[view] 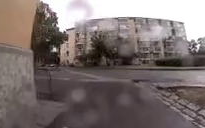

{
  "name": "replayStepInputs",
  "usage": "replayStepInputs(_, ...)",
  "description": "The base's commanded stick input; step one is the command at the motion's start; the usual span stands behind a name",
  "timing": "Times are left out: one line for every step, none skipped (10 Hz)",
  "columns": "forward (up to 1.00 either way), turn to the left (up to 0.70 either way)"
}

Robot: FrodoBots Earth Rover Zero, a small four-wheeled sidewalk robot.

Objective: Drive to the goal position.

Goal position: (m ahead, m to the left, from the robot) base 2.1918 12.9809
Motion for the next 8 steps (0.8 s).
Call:
replayStepInputs(0.85,0.00)
replayStepInputs(0.85,0.00)
replayStepInputs(0.85,0.16)
replayStepInputs(0.85,0.34)
replayStepInputs(0.85,0.34)
replayStepInputs(0.85,0.34)
replayStepInputs(0.85,0.34)
replayStepInputs(0.85,0.34)
